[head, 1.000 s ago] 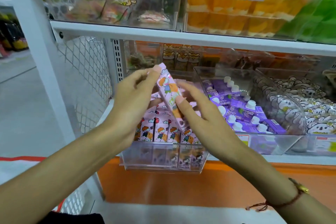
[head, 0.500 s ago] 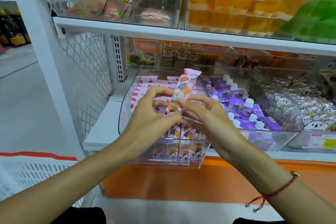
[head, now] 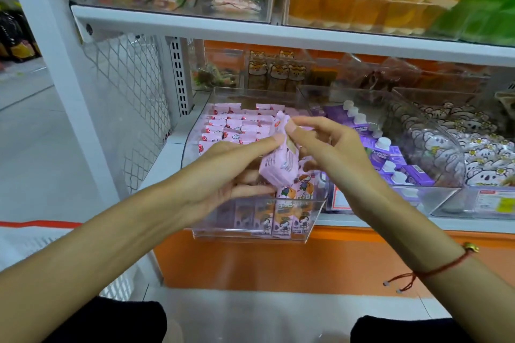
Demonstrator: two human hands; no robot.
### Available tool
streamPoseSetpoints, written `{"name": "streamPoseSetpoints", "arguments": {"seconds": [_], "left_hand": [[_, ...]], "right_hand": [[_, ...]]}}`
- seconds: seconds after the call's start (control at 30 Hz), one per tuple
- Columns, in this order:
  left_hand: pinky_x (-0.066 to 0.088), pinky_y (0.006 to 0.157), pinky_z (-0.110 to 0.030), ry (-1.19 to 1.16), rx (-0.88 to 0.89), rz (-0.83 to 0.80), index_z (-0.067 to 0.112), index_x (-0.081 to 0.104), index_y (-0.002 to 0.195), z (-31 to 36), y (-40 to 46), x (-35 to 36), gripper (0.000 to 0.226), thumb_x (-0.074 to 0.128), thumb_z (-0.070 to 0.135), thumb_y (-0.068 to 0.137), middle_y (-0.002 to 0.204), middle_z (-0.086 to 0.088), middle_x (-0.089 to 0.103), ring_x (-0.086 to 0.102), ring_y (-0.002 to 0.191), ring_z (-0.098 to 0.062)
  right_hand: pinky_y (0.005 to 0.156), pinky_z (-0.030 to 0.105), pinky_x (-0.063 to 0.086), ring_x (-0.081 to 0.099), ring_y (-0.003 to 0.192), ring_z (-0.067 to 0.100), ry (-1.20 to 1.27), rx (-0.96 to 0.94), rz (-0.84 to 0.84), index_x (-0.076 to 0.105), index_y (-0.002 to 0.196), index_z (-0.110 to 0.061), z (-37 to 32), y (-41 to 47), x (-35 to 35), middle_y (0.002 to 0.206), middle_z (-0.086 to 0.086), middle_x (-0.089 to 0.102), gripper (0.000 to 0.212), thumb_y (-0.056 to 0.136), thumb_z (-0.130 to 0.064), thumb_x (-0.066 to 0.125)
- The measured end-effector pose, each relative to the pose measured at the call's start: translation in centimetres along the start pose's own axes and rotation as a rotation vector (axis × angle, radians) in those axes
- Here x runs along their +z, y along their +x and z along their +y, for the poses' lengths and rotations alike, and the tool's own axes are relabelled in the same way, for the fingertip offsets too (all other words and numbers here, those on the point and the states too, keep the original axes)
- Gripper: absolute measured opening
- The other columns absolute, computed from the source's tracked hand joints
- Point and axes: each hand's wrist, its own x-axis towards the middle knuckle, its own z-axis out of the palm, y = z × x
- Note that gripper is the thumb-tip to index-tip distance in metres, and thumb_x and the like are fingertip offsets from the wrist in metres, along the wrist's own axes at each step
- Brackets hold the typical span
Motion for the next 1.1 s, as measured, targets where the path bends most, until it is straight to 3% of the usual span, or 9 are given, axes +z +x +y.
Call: {"name": "streamPoseSetpoints", "arguments": {"seconds": [0.07,0.13,0.27,0.4,0.5,0.6,0.77,0.97,1.1], "left_hand": [[0.056,0.057,-0.020,-0.098,-0.105,-0.034,0.019,0.080,0.085,0.4,0.0,0.0,0.037,0.069,0.048,0.064,0.096,-0.004,0.075,0.073,0.080,-0.012],[0.056,0.052,-0.022,-0.176,-0.183,-0.072,0.014,0.075,0.097,0.7,-0.1,-0.1,0.048,0.070,0.046,0.061,0.093,-0.008,0.076,0.074,0.073,-0.012],[0.058,0.052,-0.024,-0.232,-0.230,-0.139,0.014,0.073,0.104,1.1,-0.2,-0.6,0.057,0.073,0.044,0.056,0.097,-0.009,0.075,0.074,0.070,-0.012],[0.060,0.062,-0.026,-0.231,-0.102,-0.167,0.016,0.070,0.110,1.2,0.0,-1.2,0.050,0.071,0.038,0.065,0.104,-0.007,0.074,0.074,0.078,-0.013],[0.057,0.080,-0.024,-0.078,0.047,-0.204,0.019,0.065,0.117,1.1,0.1,-1.7,0.041,0.067,0.027,0.077,0.113,-0.003,0.071,0.070,0.098,-0.014],[0.050,0.095,-0.024,0.146,0.206,-0.107,0.030,0.059,0.123,0.7,0.3,-2.2,0.049,0.070,0.018,0.077,0.117,0.009,0.069,0.062,0.112,-0.007],[0.047,0.081,-0.006,0.260,0.333,-0.005,0.038,0.063,0.112,0.3,0.6,-2.6,0.047,0.076,0.014,0.073,0.113,0.017,0.067,0.062,0.106,0.005],[0.050,0.096,-0.029,0.211,0.384,0.094,0.030,0.056,0.124,0.2,0.8,-2.2,0.052,0.075,0.014,0.077,0.124,0.005,0.064,0.066,0.106,-0.008],[0.056,0.084,-0.027,0.011,0.390,0.188,0.017,0.055,0.123,0.1,0.7,-1.6,0.053,0.073,0.028,0.074,0.113,0.001,0.070,0.069,0.102,-0.014]], "right_hand": [[0.053,0.020,0.047,0.060,0.053,0.006,0.023,0.063,0.001,0.066,0.100,-0.015,0.1,0.1,0.0,0.068,0.000,0.069,0.025,0.084,-0.034,0.067],[0.046,0.018,0.043,0.055,0.048,0.007,0.066,0.106,0.007,0.064,0.094,-0.010,0.2,0.3,-0.1,0.056,-0.002,0.064,0.027,0.082,-0.034,0.070],[0.043,0.018,0.041,0.052,0.047,0.009,0.125,0.132,-0.004,0.061,0.104,-0.006,0.2,0.4,-0.4,0.058,-0.002,0.062,0.037,0.081,-0.034,0.070],[0.047,0.018,0.045,0.059,0.055,0.011,0.224,0.085,-0.046,0.055,0.123,-0.016,0.1,0.4,-0.5,0.078,0.000,0.069,0.036,0.090,-0.028,0.062],[0.068,0.019,0.051,0.068,0.085,0.009,0.211,-0.042,-0.141,0.056,0.125,-0.024,0.0,0.6,-1.0,0.099,-0.007,0.071,0.034,0.092,-0.020,0.059],[0.084,0.022,0.048,0.062,0.107,0.008,0.208,-0.149,-0.227,0.060,0.118,-0.026,0.0,0.6,-1.4,0.111,-0.007,0.067,0.038,0.083,-0.013,0.065],[0.090,0.024,0.049,0.063,0.104,0.011,0.201,-0.199,-0.255,0.060,0.120,-0.019,0.3,0.6,-1.5,0.111,-0.003,0.067,0.040,0.083,-0.002,0.063],[0.093,0.027,0.049,0.059,0.112,0.011,0.115,-0.254,-0.264,0.049,0.131,-0.031,0.1,0.1,-1.1,0.125,0.001,0.061,0.055,0.088,0.002,0.058],[0.091,0.020,0.048,0.055,0.110,0.001,-0.059,-0.329,-0.244,0.038,0.135,-0.034,0.4,-0.8,0.1,0.126,-0.006,0.054,0.058,0.089,-0.010,0.064]]}}
